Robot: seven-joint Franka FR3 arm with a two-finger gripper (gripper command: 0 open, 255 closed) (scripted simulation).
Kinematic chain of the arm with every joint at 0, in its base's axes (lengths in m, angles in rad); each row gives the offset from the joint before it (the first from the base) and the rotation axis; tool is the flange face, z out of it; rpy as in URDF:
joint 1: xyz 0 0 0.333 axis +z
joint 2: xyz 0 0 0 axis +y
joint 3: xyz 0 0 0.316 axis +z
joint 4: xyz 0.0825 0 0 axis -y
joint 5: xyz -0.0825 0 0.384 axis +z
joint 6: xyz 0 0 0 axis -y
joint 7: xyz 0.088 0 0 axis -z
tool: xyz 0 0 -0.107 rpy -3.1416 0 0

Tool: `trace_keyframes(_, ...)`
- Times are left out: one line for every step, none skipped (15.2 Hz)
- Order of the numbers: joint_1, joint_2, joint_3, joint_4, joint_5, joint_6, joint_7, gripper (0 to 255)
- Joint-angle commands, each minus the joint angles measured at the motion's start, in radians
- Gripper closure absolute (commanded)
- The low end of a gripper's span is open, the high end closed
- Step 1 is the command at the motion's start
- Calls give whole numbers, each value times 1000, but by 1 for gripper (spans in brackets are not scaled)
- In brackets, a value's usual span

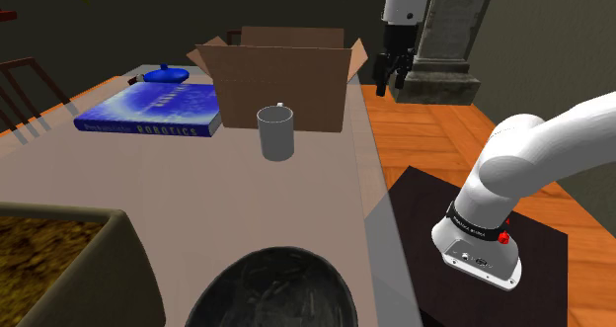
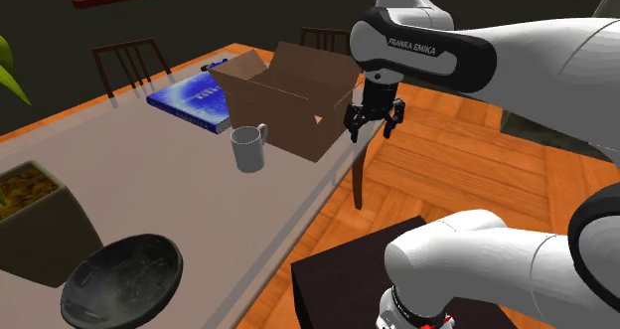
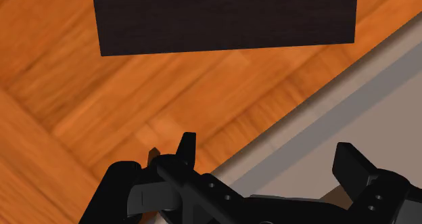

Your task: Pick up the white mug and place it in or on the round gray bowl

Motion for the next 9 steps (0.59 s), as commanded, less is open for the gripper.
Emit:
trace_keyframes(0,0,0,0,0,0,0,0)
trace_keyframes(11,11,22,8,13,9,22,0)
trace_keyframes(21,24,44,17,26,18,44,0)
trace_keyframes(31,38,65,27,38,28,66,0)
trace_keyframes(40,53,87,38,50,37,88,0)
trace_keyframes(49,69,108,50,60,46,110,0)
trace_keyframes(58,86,129,64,69,56,132,0)
trace_keyframes(66,104,150,78,78,65,153,0)
trace_keyframes(74,123,171,94,85,74,175,0)
